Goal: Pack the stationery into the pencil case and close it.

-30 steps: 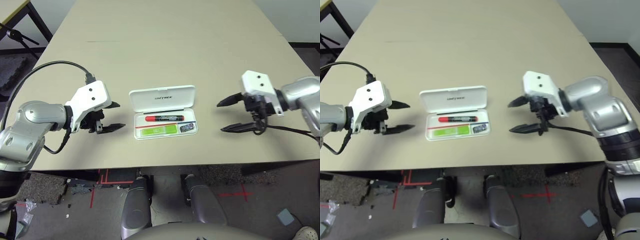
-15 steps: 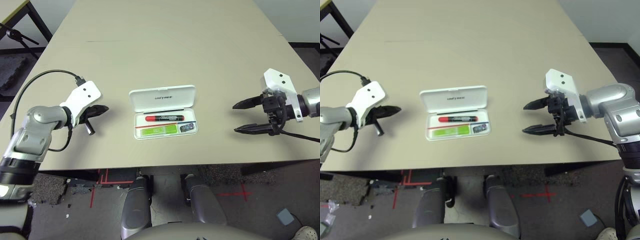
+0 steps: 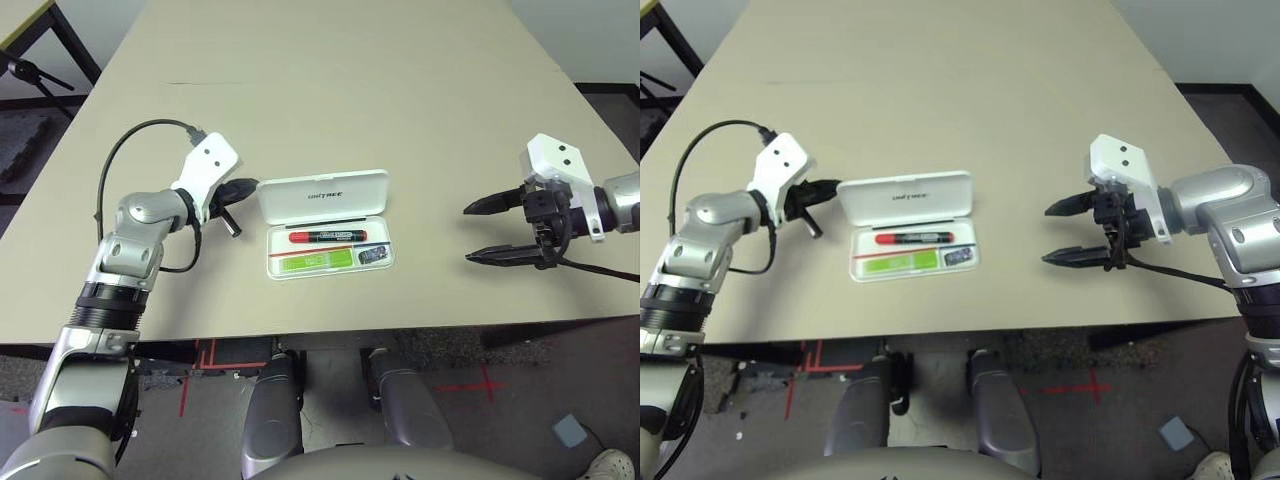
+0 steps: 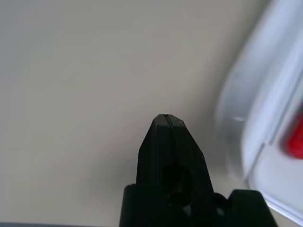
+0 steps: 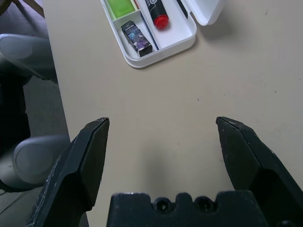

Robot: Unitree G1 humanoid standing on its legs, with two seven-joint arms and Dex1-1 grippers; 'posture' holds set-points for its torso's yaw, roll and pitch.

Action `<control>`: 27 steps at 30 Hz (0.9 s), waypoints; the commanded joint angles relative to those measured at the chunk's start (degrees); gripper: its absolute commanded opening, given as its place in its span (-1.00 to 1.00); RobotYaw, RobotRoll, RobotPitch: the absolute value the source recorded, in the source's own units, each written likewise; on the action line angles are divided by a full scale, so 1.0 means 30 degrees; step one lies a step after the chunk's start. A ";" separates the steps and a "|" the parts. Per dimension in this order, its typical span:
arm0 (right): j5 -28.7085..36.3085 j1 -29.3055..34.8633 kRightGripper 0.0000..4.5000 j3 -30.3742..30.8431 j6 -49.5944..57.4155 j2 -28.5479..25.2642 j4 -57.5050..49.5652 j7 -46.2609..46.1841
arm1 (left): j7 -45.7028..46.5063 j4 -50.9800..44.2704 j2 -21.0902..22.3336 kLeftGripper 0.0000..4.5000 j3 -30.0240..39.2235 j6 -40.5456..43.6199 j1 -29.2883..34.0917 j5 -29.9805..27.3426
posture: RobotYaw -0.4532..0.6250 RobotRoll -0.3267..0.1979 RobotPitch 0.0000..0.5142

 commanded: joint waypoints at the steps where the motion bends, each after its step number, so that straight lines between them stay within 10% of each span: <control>1: 0.0201 0.0555 1.00 -0.0366 0.0011 -0.0401 -0.0298 -0.0032 | -0.1108 -0.1553 0.0087 -0.99 0.0072 0.0551 0.0628 -0.1056 | -0.40 0.25 -0.31; 13: -0.0093 0.0464 1.00 0.0035 -0.0279 -0.0098 -0.0024 -0.0364 | -0.3793 -0.5723 0.1188 -0.99 -0.0561 0.2454 0.2310 -0.3004 | -0.36 0.25 -0.28; 27: -0.0541 0.0223 1.00 0.0524 -0.0545 0.0302 0.0159 -0.0508 | -0.3986 -0.4455 0.1271 -0.99 -0.4144 0.1090 0.2834 -0.0066 | -0.36 0.25 -0.28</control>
